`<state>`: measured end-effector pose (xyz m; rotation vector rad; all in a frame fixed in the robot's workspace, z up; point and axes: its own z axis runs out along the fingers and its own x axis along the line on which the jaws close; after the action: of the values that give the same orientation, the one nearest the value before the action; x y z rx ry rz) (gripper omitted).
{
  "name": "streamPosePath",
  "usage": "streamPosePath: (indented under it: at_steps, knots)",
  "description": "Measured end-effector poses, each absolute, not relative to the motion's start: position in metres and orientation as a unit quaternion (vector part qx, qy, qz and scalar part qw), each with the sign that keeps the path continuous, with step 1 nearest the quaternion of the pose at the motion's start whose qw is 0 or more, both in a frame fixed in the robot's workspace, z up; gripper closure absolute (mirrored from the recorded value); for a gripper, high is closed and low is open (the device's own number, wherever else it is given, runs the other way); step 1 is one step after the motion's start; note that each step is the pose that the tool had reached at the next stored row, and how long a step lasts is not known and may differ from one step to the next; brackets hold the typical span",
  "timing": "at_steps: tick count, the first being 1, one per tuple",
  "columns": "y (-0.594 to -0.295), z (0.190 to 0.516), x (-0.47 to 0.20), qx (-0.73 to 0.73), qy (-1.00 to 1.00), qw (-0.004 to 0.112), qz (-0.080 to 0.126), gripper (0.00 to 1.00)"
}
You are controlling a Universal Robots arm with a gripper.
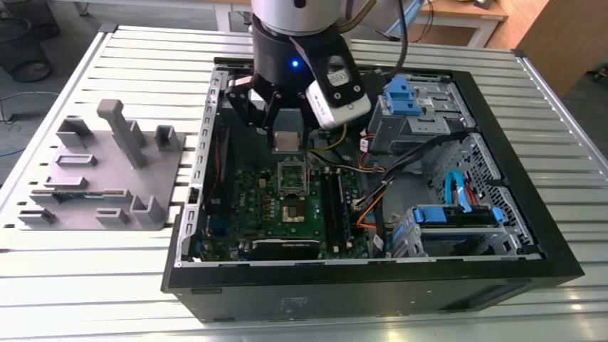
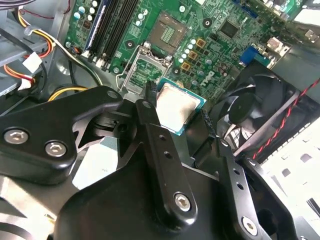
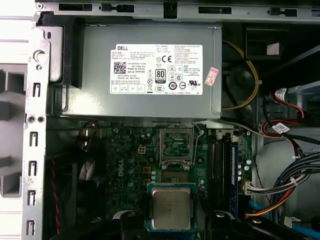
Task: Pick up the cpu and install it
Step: 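Pick up the cpu and move it towards the insertion slot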
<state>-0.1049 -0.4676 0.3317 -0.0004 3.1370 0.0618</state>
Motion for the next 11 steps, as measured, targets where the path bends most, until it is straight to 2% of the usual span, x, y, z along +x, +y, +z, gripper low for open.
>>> streamPosePath:
  at_steps: [11]
  knots:
    - [-0.468, 0.318, -0.100, 0.000, 1.000, 0.002, 0.020, 0.53]
